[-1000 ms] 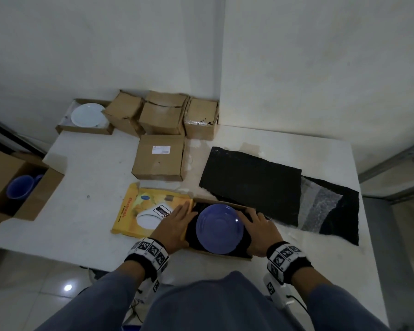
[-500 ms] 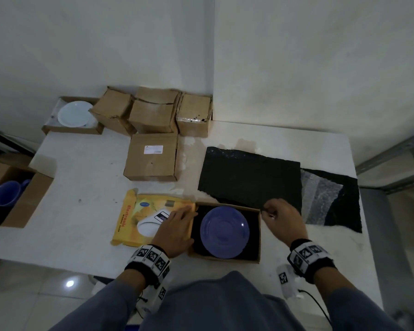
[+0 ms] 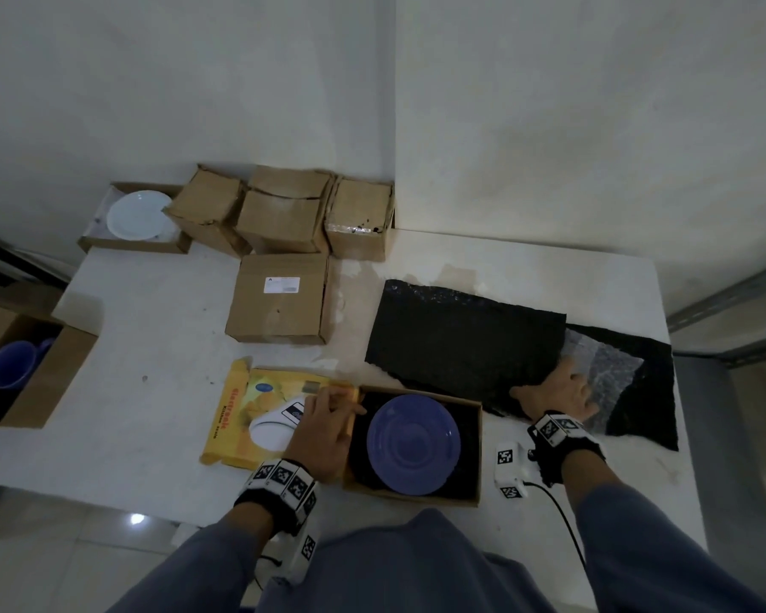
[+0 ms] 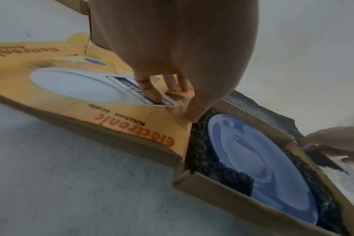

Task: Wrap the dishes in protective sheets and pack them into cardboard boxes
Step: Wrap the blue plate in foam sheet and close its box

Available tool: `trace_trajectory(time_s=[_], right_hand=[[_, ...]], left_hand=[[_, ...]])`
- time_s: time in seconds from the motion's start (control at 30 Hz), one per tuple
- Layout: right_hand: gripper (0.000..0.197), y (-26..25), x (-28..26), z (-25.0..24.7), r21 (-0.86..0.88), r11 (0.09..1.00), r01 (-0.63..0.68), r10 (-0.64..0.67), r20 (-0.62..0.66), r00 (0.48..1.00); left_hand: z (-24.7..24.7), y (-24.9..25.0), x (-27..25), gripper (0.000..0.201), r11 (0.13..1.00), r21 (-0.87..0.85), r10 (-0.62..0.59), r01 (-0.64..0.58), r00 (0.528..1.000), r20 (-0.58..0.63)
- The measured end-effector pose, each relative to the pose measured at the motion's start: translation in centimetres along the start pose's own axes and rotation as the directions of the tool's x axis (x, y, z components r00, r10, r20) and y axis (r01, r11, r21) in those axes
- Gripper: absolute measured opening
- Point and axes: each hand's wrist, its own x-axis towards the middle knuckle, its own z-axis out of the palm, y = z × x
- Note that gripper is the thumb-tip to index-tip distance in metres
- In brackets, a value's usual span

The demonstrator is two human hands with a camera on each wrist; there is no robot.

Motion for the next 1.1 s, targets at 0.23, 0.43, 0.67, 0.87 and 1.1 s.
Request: trace_trajectory(time_s=[0.23,0.43,0.67,0.87,1.1], right_hand=[[0.02,-0.1,0.4,-1.1,0.446,0.872,0.202,-0.188,-0.075,0.979],[0.023,-3.5,-3.2,-5.2,0.534,0.613,0.582,-0.533,-0.265,0.804],[0.018,-5.8,-10.0,-7.8,0.452,0.291,0.843,-0.884,-0.21,0.418],[0.032,-5.0,-12.4,-8.3,0.569,0.24,0.786,-0.891,-0.193,0.412],[0.021,-2.7,-13.2,-9.6,0.791,0.159,0.591,-0.769,-0.277,0.577]], left_hand=[[-0.6,0.0,1.1,0.054,0.996,-0.071,-0.051,0.056,0.996,0.075],[-1.7,-0.6,1.9,0.044,0.984,-0.16,-0.057,0.075,0.992,0.112],[-5.2,2.7,3.2,0.079,0.916,-0.402,-0.135,0.009,0.948,-0.287],[-12.0,5.1,4.8,0.107,0.932,-0.142,0.228,-0.332,0.846,-0.482],[-15.6,7.2,4.6,0.036,0.925,-0.204,0.306,-0.32,0.947,-0.096]])
